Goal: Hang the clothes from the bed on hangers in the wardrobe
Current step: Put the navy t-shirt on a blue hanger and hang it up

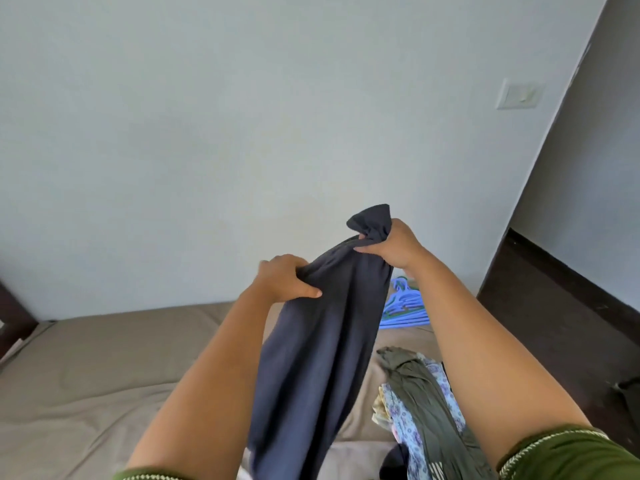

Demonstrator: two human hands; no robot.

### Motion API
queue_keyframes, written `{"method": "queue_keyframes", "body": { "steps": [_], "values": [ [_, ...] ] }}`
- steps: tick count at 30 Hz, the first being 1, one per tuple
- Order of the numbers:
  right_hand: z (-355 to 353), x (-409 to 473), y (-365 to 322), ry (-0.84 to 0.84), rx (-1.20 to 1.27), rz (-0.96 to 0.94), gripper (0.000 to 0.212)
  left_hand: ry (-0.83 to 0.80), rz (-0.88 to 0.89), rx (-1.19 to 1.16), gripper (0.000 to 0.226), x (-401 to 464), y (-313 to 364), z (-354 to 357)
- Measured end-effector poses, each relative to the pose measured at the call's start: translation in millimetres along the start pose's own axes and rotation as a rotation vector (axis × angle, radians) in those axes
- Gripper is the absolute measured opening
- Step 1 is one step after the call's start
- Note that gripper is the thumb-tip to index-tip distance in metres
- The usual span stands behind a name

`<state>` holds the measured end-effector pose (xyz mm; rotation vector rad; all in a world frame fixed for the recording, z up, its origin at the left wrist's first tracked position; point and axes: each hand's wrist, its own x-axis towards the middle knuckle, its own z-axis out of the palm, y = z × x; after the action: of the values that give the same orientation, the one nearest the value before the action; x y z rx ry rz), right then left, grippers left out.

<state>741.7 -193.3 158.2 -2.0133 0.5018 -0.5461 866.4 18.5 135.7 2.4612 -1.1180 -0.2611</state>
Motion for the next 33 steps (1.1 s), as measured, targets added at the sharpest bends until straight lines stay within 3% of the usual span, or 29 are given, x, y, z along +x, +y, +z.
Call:
{"method": "queue_keyframes", "body": {
  "steps": [1,3,6,8,10,12,15,17,19,22,23,25,26,27,30,31,33],
  "values": [
    [0,1,-2,0.035,-0.017,-0.027,0.025,0.04,-0.02,0.111,0.038,-1,-5,-4],
    [1,2,-2,0.073,-0.008,-0.003,0.03,0.017,-0.057,0.04,0.044,-5,-11,-14],
    [-2,8,5,0.062,-0.013,0.05,0.03,-0.133,-0.066,-0.24,0.044,-13,-12,-31],
    [-5,9,8,0.032,0.0,0.058,0.03,-0.142,-0.055,-0.518,0.036,-22,-8,-41],
    [-8,8,7,0.024,0.039,0.065,0.039,-0.096,-0.025,-0.772,0.022,-28,-5,-47],
    [-9,9,4,0.13,0.018,0.097,0.063,-0.01,-0.019,-0.959,0.016,-29,-2,-49],
    [-7,9,-7,0.417,-0.234,0.238,0.083,0.131,-0.101,-1.205,0.014,-24,10,-47],
    [1,5,-18,0.434,-0.394,0.333,0.093,0.22,-0.207,-1.32,0.011,-16,21,-44],
    [19,0,-28,0.159,-0.244,0.292,0.09,0.23,-0.233,-1.323,0.011,-6,34,-37],
    [50,-17,-45,-0.385,0.34,0.241,0.055,0.117,-0.156,-1.248,0.014,2,56,-24],
    [56,-19,-46,-0.418,0.432,0.215,0.046,0.045,-0.139,-1.27,0.015,1,61,-23],
    [58,-16,-41,-0.321,0.498,0.185,0.033,-0.104,-0.101,-1.351,0.026,1,61,-24],
    [57,-14,-37,-0.296,0.487,0.164,0.028,-0.106,-0.086,-1.326,0.032,2,58,-23],
    [57,-11,-31,-0.294,0.434,0.132,0.025,-0.027,-0.066,-1.233,0.036,3,54,-21],
    [61,-5,-24,-0.271,0.165,0.055,0.016,0.527,0.019,-0.78,0.036,4,43,-12],
    [63,-4,-26,-0.233,0.131,0.05,0.017,0.611,0.05,-0.714,0.036,4,37,-11],
    [65,-1,-29,-0.121,0.203,0.062,0.016,0.459,0.074,-0.671,0.045,6,21,-9]
  ]
}}
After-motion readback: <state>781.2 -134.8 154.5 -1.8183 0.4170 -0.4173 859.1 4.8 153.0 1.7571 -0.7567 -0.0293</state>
